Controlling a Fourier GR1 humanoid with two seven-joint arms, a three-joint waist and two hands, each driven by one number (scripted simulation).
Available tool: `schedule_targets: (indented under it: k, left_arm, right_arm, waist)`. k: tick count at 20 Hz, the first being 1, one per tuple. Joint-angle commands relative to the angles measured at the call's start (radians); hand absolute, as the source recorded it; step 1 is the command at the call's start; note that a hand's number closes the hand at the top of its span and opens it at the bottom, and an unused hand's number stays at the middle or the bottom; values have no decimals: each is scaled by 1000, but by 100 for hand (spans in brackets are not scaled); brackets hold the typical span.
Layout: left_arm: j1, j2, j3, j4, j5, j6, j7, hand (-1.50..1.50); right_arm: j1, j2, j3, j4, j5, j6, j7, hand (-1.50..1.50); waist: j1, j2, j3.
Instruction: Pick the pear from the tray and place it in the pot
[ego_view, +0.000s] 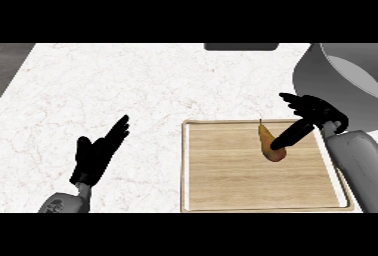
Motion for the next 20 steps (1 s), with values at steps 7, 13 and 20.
schedule_targets:
  k: [7, 13, 20]
  left_arm:
    - [18, -34, 13, -75, -21, -3, 60, 0]
    - [-19, -57, 48, 30, -63, -16, 5, 0]
    - [7, -34, 55, 15, -56, -63, -5, 0]
  right_arm:
    - [29, 97, -143, 51, -81, -15, -89, -150]
    - [141, 126, -189, 17, -100, -21, -124, -150]
    - [175, 213, -186, 94, -84, -77, -196, -150]
  waist:
    - [5, 0, 1]
    - [-3, 0, 0]
    - [-1, 2, 0]
